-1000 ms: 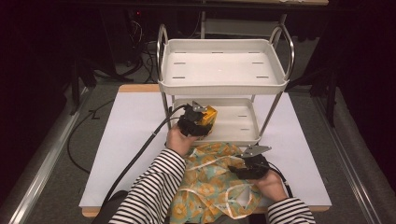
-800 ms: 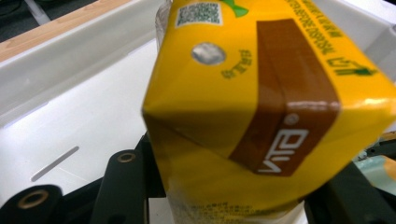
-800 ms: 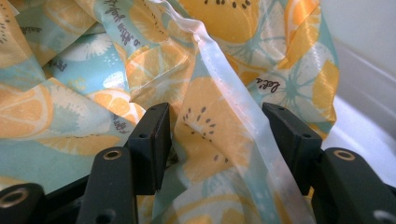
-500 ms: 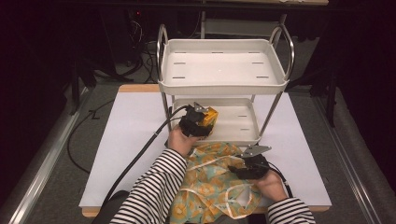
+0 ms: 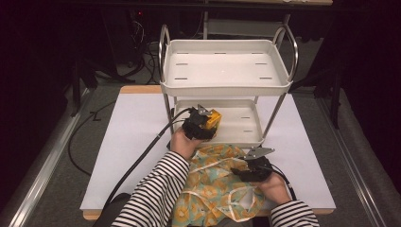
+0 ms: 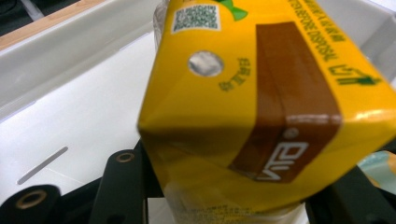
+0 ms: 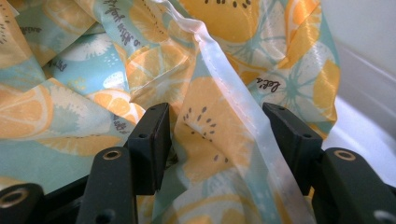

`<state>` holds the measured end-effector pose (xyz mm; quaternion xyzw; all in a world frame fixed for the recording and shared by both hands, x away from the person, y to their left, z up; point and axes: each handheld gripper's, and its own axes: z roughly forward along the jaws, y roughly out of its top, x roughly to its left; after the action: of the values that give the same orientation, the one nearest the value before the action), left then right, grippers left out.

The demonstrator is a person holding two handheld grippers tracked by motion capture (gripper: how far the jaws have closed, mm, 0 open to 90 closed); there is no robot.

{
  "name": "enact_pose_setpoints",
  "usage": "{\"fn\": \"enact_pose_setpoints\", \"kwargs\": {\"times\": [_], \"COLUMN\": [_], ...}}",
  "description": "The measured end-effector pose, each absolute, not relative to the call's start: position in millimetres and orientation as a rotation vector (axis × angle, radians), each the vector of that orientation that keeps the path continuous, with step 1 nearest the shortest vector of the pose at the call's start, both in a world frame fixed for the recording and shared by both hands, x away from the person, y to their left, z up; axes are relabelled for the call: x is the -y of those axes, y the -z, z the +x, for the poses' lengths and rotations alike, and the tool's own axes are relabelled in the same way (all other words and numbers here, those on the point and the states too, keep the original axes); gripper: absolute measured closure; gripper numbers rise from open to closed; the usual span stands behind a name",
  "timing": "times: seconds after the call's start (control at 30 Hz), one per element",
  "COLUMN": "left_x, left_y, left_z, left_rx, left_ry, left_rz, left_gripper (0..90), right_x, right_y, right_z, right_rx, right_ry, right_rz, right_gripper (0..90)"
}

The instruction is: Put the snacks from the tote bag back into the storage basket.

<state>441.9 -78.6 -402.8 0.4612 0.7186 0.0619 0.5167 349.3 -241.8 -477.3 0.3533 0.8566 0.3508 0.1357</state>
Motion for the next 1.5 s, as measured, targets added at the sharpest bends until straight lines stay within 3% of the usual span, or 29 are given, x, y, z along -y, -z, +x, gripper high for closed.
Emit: {"fn": "enact_pose_setpoints", "kwargs": {"times": [1.5], "left_x": [77], "left_y": [399], "left_z": [435], "left_rx": [-1.691], "left_ry": [-0.175], "left_rz": [1.158], "left_gripper": [44.3], "right_x": [242], "right_y": [477], "right_z": [349], "right_rx": [-2.48], "right_ry": [-1.015], "right_rz": [1.027], "right_gripper": [44.4]}}
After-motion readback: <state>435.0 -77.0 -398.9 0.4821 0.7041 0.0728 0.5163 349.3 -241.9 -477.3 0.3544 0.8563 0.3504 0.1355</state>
